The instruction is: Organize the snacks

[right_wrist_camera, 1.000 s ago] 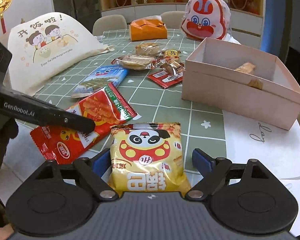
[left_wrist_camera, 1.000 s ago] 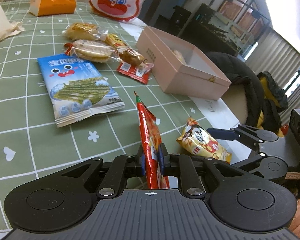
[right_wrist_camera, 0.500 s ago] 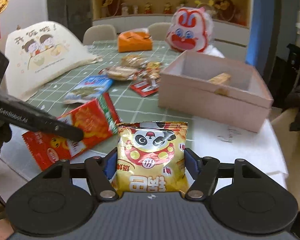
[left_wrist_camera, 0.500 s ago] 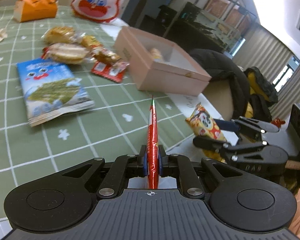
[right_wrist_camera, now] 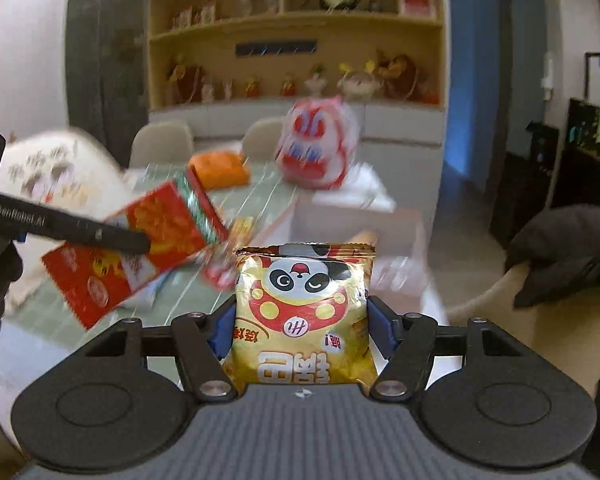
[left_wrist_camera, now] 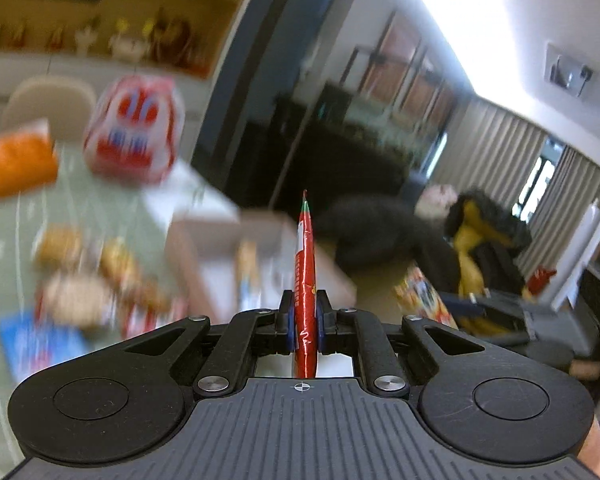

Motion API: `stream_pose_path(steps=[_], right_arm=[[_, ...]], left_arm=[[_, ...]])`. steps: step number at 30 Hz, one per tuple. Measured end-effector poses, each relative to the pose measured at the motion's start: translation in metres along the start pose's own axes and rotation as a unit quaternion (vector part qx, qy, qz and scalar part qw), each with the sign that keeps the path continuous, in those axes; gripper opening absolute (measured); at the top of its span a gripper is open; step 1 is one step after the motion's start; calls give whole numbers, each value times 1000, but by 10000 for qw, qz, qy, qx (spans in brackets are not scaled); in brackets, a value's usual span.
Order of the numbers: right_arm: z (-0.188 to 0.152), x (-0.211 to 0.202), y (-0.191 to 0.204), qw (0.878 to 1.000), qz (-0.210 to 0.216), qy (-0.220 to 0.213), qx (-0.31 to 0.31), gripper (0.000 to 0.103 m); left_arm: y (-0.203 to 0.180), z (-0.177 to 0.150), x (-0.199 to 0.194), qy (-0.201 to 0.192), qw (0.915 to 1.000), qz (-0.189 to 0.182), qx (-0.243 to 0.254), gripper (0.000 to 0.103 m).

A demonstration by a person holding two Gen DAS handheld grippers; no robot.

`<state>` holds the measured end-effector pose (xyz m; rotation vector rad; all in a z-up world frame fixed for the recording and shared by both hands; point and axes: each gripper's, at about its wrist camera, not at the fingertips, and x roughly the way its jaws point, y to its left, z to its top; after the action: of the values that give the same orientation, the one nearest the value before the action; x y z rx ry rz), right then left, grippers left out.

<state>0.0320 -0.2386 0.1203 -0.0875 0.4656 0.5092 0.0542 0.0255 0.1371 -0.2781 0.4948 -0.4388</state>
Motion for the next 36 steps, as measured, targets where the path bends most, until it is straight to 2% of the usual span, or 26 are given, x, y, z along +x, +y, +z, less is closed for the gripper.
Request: stream_pose_path(steps=[3, 5, 8, 10, 13, 16, 19, 21, 22, 25, 29, 30, 32, 36], right_arm=[[28, 0, -21, 9993, -228, -199, 216, 66], [39, 3, -32, 9985, -371, -272, 314, 66], [44, 14, -47, 9974, -489, -262, 466, 66], [44, 22, -54, 9968, -547, -214, 537, 66], [42, 31, -60, 9961, -668, -171, 553, 66], [53, 41, -65, 9953, -687, -212, 650, 66], [78, 57, -65, 9950, -480, -223, 844, 66], [105, 80, -57, 9954, -513, -241, 776, 68], [119, 96, -52, 9955, -547, -208, 739, 74], [142, 135, -39, 9958, -577, 200, 677, 78], [134, 142, -15, 9959, -678, 336, 491, 78], [130, 142, -9, 9961, -683, 367, 427, 78], [124, 144, 8, 9963, -662, 479, 251, 78], [110, 161, 54, 9955, -369, 868, 3, 78]], left_arm=[[0, 40, 35, -305, 9995, 83, -36, 14], [7, 58, 70, -245, 9996, 87, -64, 14], [33, 60, 125, -137, 9984, 71, -541, 18], [45, 50, 136, -164, 9969, 155, -750, 18], [57, 41, 121, -351, 9967, 30, -730, 18], [66, 35, 90, -418, 9964, 270, -686, 18], [79, 30, 63, -339, 9936, 491, -955, 18], [90, 29, 52, -173, 9895, 778, -1208, 18], [97, 27, 46, -109, 9861, 953, -1359, 18], [126, 8, 21, 4, 9764, 1380, -1660, 18], [162, -26, -12, 95, 9643, 2157, -1535, 18], [171, -31, -15, 151, 9625, 2243, -1521, 18], [190, -44, -24, 298, 9601, 2268, -1610, 18], [215, -58, -35, 313, 9607, 2001, -1899, 18]])
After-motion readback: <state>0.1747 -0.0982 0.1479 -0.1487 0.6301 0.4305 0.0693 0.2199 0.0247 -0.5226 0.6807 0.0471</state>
